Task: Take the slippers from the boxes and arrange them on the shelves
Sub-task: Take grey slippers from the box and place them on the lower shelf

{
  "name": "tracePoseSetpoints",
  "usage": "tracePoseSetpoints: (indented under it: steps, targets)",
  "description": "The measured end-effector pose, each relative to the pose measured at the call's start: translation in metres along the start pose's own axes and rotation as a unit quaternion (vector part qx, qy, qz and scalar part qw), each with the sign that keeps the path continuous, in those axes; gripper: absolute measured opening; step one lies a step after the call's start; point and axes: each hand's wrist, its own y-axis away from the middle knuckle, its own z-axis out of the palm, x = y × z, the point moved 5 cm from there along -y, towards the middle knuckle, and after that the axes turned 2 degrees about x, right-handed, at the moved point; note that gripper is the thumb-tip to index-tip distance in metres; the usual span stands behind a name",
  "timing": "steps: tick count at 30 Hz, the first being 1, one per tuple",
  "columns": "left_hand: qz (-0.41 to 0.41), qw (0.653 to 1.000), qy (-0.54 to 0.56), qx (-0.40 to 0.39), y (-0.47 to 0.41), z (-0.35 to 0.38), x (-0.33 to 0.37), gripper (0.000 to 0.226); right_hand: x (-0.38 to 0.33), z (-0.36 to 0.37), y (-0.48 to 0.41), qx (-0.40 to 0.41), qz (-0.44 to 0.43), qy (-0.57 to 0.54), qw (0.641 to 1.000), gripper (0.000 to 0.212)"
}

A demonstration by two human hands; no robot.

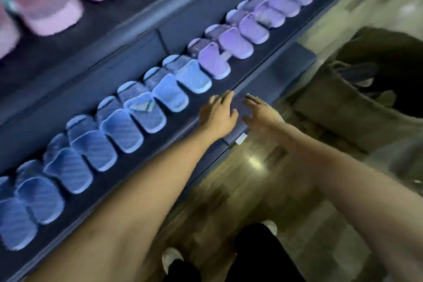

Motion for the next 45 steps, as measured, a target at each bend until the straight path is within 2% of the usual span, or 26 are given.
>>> tracePoseSetpoints:
  steps: [5, 9, 16, 20, 23, 29, 34, 37, 39, 40, 42, 43, 45]
  targets:
    - [0.089, 0.996, 0.003, -0.031, -0.076, 0.016, 0.13, 0.051, 0.124, -0.068, 0.023, 0.066, 0.087, -0.044, 0.993, 0.055]
    - [0.152, 0.986, 0.003, -0.066, -0.127, 0.046, 0.208, 0.049, 0.21, -0.107, 0.039, 0.08, 0.138, -0.05, 0.986, 0.053]
    - [0.28, 0.95, -0.044, -0.131, -0.229, 0.123, 0.327, 0.044, 0.356, -0.147, 0.026, 0.107, 0.266, -0.084, 0.954, 0.055]
    - [0.25, 0.952, -0.016, -0.176, -0.302, 0.162, 0.378, 0.044, 0.438, -0.16, 0.007, 0.122, 0.336, -0.121, 0.926, 0.054]
    - [0.262, 0.944, -0.045, -0.197, -0.341, 0.19, 0.404, 0.044, 0.488, -0.162, 0.001, 0.137, 0.381, -0.15, 0.902, 0.052]
    - [0.255, 0.945, -0.065, -0.196, -0.416, 0.283, 0.428, 0.041, 0.588, -0.142, -0.039, 0.141, 0.384, -0.137, 0.902, 0.048]
    - [0.281, 0.941, -0.086, -0.165, -0.479, 0.399, 0.432, 0.043, 0.69, -0.091, -0.113, 0.129, 0.336, -0.102, 0.927, 0.051]
    - [0.294, 0.943, -0.089, -0.127, -0.522, 0.466, 0.435, 0.046, 0.751, -0.054, -0.167, 0.095, 0.311, -0.039, 0.945, 0.054]
    - [0.287, 0.945, -0.101, -0.121, -0.561, 0.503, 0.435, 0.052, 0.786, -0.027, -0.205, 0.047, 0.283, 0.003, 0.958, 0.063]
    - [0.276, 0.95, -0.099, -0.105, -0.583, 0.511, 0.439, 0.055, 0.802, -0.016, -0.221, 0.006, 0.27, 0.012, 0.963, 0.071]
    - [0.254, 0.964, -0.082, -0.022, -0.627, 0.509, 0.451, 0.059, 0.828, -0.014, -0.241, -0.072, 0.265, 0.044, 0.961, 0.084]
    - [0.241, 0.966, -0.095, 0.001, -0.641, 0.506, 0.456, 0.063, 0.836, -0.023, -0.244, -0.068, 0.264, 0.055, 0.96, 0.086]
    - [0.206, 0.97, -0.128, -0.03, -0.656, 0.517, 0.463, 0.076, 0.849, -0.037, -0.249, -0.021, 0.246, 0.039, 0.968, 0.088]
